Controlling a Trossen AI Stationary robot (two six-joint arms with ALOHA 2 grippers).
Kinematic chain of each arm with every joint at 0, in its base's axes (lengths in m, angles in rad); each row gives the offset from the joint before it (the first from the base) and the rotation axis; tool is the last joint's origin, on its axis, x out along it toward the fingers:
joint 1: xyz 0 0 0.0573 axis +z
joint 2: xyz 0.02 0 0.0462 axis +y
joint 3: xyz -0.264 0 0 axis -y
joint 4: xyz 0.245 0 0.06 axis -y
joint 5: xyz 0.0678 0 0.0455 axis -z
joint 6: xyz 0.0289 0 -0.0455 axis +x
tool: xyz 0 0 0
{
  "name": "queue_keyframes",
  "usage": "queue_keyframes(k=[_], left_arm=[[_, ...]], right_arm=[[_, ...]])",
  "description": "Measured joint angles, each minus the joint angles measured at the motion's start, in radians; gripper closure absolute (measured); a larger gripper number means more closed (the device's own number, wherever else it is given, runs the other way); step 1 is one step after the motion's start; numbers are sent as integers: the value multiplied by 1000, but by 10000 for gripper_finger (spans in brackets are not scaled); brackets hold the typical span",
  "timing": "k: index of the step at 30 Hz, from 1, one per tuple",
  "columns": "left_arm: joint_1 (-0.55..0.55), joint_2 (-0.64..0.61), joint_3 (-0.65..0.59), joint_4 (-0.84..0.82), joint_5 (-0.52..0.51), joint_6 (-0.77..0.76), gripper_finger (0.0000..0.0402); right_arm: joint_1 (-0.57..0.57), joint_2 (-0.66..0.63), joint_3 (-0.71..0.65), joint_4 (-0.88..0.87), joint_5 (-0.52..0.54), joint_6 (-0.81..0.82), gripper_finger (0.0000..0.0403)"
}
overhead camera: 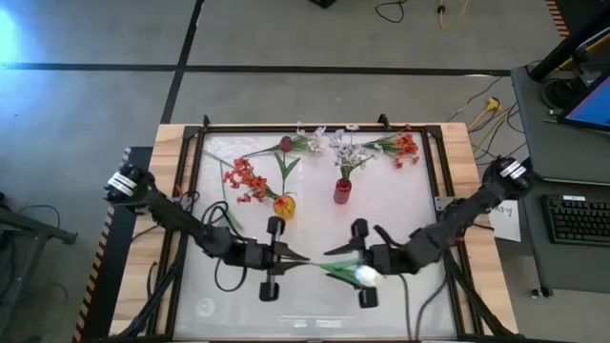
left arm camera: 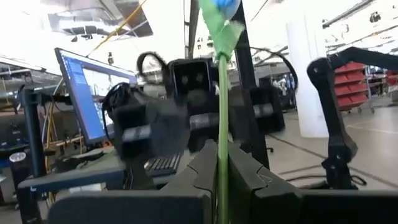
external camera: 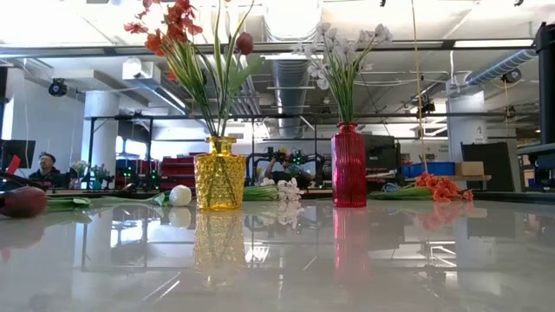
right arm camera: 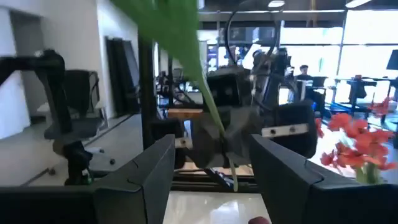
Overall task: Sort flowers into vase by color
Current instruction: Put the right white tulip into the red flower vase
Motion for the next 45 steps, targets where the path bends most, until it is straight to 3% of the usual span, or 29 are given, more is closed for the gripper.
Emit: queue_keyframes(k=[4, 12, 22, 26, 31, 34, 38, 42, 45], left_arm=[[5, 44, 43, 0, -1, 18, 401], [5, 57, 38, 11, -2, 19, 402], [4, 57, 33, -9, -37, -5, 399], [5, 56, 43, -84, -61, -40, 369], [5, 37, 85, -273, -77, -103, 284], [1, 8, 127, -483, -81, -124, 228], [-2, -42, 205, -812, -81, -206, 174], [-2, -67, 251, -1052, -81, -276, 152], [-3, -86, 255, -1117, -81, -301, 151]], right_arm=[[-34, 53, 43, 9, -117, -30, 203], [-32, 95, 105, 70, -100, -148, 232], [-32, 96, 116, 82, -96, -221, 383], [-32, 95, 116, 73, -96, -200, 389], [-31, 79, 118, 11, -80, -157, 392], [-31, 31, 150, -178, 5, -100, 393], [-50, -56, 251, -640, 96, 93, 393], [-111, -127, 339, -1072, 145, 263, 392], [-171, -183, 346, -1225, 223, 304, 392]])
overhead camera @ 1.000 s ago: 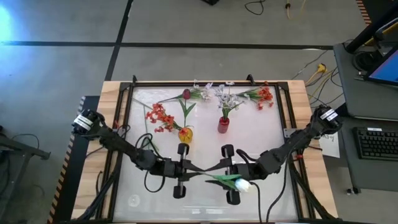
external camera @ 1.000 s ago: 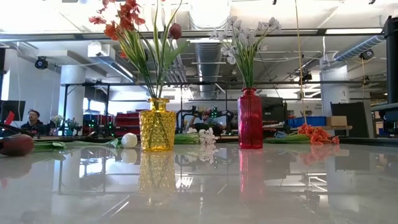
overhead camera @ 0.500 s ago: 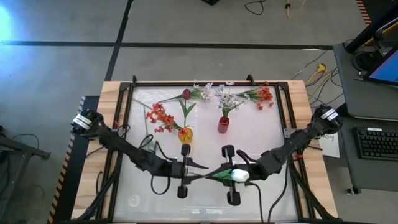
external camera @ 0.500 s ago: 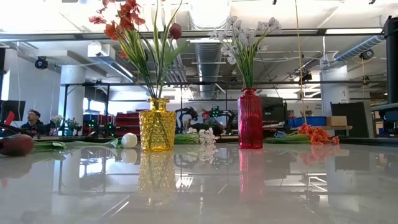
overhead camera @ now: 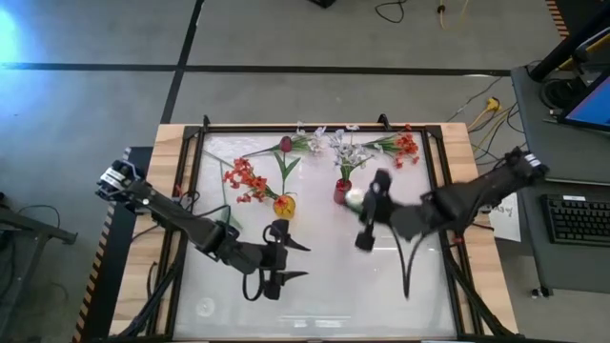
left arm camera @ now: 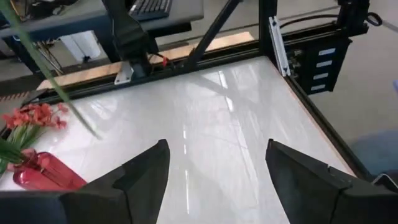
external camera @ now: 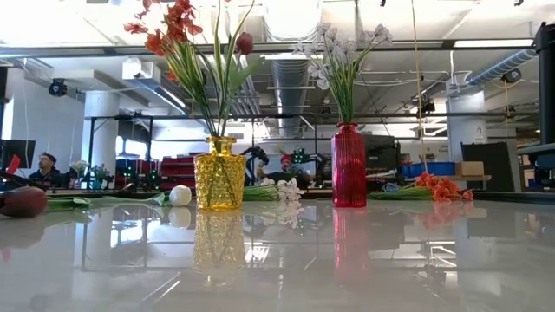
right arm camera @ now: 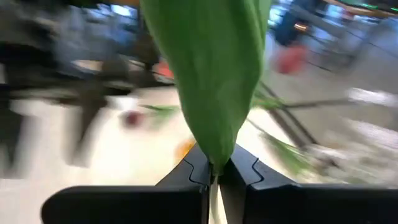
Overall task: Sort flowers into vase by color
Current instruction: Put the right white tulip into the red flower vase
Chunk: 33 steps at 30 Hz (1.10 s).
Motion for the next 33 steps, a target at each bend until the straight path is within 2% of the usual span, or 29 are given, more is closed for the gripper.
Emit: queue_keyframes(k=[4, 11, 17, 28, 33], left_arm=[[-1, -18, -8, -43, -10, -35, 157], [-9, -44, -11, -80, -33, -58, 174], [-15, -87, -12, -140, -50, -64, 185], [-28, -177, -70, -149, -80, -73, 192], [-33, -229, -117, -153, -131, -113, 192]], right_arm=[[-102, -71, -14, -64, -18, 12, 391], [-261, -149, -35, -43, -145, -19, 391], [-362, -163, -102, 94, -285, -26, 391], [-413, -172, -263, 327, -277, -101, 390], [-418, -173, -284, 320, -271, -124, 390]])
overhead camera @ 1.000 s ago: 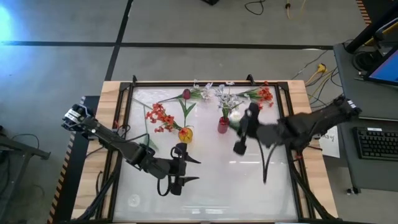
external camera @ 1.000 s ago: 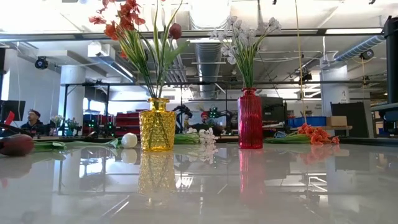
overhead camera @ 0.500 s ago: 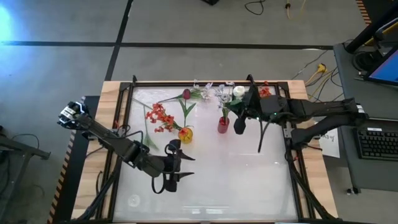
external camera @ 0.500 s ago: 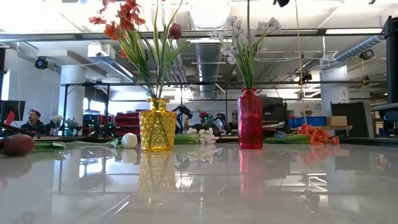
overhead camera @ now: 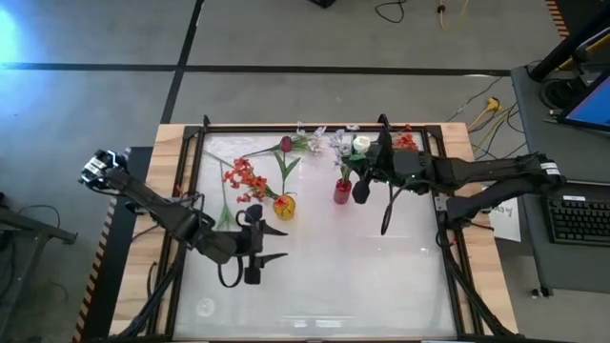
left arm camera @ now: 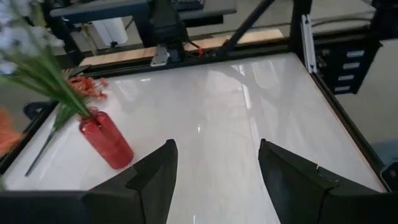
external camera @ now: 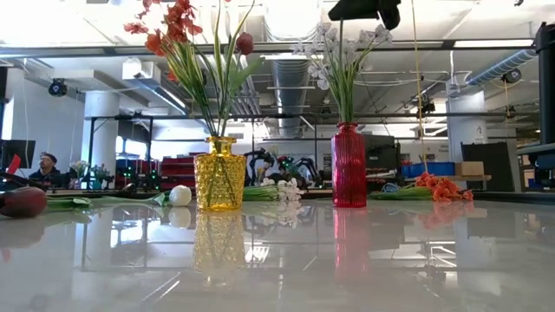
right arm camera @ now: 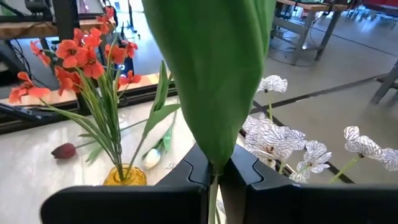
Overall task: Sort flowers into vase by color
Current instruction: Put the right white tulip into the red flower vase
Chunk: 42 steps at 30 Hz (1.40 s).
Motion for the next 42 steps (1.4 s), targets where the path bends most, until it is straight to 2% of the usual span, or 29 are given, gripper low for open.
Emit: queue_keyframes(k=[9, 36, 39, 42], left_arm=[[-6, -68, -53, 25, -51, -7, 192], [-6, -67, -59, 24, -101, -10, 192], [-6, -67, -60, 24, -101, -12, 192], [-6, -67, -60, 24, -101, -12, 192]], right_arm=[[0, 9, -31, -1, 0, -13, 390], [0, 9, -93, -39, -8, 24, 389], [0, 10, -94, -44, -9, 34, 375], [0, 10, -94, -50, -9, 51, 339]])
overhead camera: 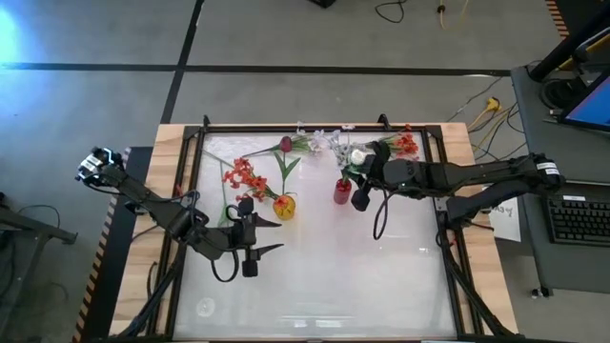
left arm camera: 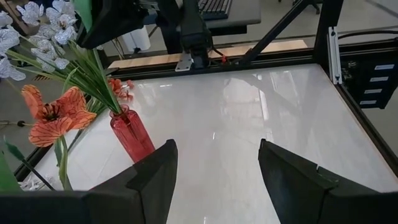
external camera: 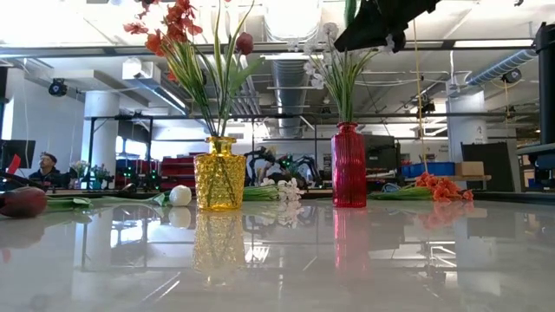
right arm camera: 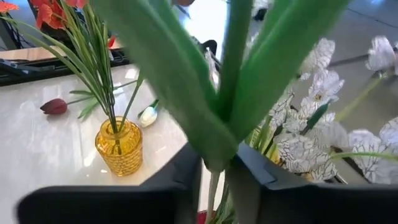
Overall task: Sort flowers into vase by color
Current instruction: Put the right white tulip into the red flower vase, then put the red tulip into the yellow flower vase
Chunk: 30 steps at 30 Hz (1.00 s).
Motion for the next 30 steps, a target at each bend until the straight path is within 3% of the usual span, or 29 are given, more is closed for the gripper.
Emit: queue_keyframes(k=[5, 10, 22, 30], left_arm=[[0, 0, 0, 0, 0, -2, 192], [0, 0, 0, 0, 0, -3, 192], [0, 0, 0, -3, 0, -23, 192], [0, 0, 0, -27, 0, -51, 192]], right_arm=[[0, -4, 0, -79, 8, 52, 273], [1, -17, 0, -147, 6, 124, 233], [3, -26, 0, -346, -49, 279, 172], [3, -87, 0, -401, -87, 335, 165]])
